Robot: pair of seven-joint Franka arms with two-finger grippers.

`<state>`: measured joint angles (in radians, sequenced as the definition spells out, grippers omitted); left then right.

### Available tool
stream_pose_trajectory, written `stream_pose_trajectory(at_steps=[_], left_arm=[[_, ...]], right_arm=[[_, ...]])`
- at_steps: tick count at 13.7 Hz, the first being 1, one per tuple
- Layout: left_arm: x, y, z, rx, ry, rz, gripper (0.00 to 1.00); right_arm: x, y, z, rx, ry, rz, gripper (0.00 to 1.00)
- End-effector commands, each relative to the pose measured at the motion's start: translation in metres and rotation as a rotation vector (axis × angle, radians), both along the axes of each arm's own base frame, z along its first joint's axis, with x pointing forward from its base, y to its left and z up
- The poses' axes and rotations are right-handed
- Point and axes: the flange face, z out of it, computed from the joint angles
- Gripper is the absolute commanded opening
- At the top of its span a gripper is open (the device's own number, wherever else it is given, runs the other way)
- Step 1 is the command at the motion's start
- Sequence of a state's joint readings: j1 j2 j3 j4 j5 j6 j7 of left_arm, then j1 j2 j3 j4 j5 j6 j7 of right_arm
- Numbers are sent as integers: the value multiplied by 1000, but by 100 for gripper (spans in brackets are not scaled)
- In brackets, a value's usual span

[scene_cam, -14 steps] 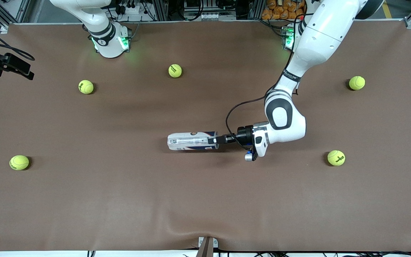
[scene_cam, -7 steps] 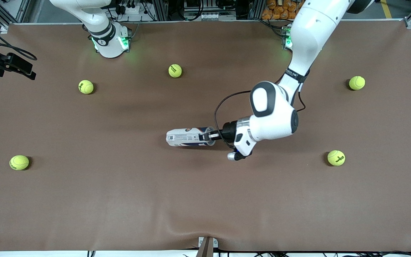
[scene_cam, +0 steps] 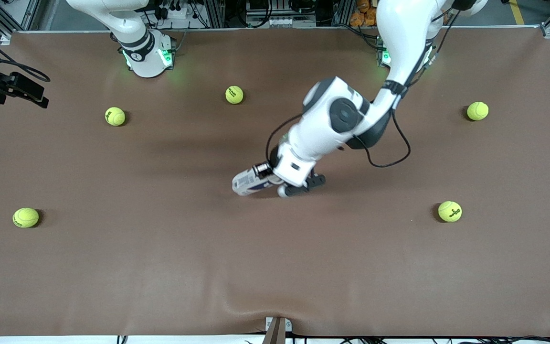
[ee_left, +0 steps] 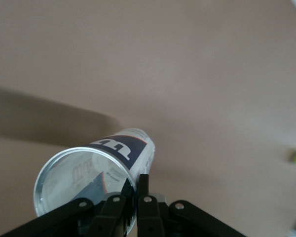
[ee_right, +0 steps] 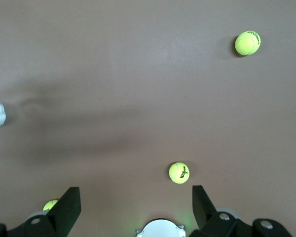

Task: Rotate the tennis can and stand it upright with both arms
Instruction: 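Lift the gripped can end with the left gripper, tilting it up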

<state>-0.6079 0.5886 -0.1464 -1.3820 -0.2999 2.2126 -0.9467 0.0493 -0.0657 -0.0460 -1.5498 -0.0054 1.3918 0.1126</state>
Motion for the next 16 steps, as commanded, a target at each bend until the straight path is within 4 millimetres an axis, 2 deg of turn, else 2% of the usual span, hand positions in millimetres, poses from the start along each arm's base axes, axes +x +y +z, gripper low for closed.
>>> stream_pose_trajectory(at_steps=[1, 3, 4, 5, 6, 7, 8, 10, 13, 16], left_arm=[[-10, 18, 49, 130, 45, -7, 0], [-17, 33, 65, 194, 109, -30, 0], [-20, 32, 65, 211, 103, -30, 0], [-26, 24, 58, 275, 79, -8, 0], [-40, 9, 54, 341, 43, 34, 0], [-39, 9, 51, 357, 41, 71, 0], [-32, 12, 39, 365, 53, 76, 0], [-32, 1, 22, 354, 49, 98, 0], [-49, -24, -13, 417, 32, 114, 0], [-62, -40, -26, 453, 8, 168, 0]], right_arm=[[2, 2, -1, -11, -3, 13, 100], [2, 1, -1, -11, -3, 12, 100], [2, 2, -1, -11, -3, 13, 100], [2, 1, -1, -11, -3, 12, 100], [2, 1, -2, -11, -2, 12, 100], [2, 2, -2, -11, 0, 13, 100], [3, 2, -4, -11, 3, 13, 100], [3, 3, -4, -11, 3, 15, 100], [5, 2, -5, -13, 1, 16, 100], [5, 0, -6, -6, 4, 0, 100]])
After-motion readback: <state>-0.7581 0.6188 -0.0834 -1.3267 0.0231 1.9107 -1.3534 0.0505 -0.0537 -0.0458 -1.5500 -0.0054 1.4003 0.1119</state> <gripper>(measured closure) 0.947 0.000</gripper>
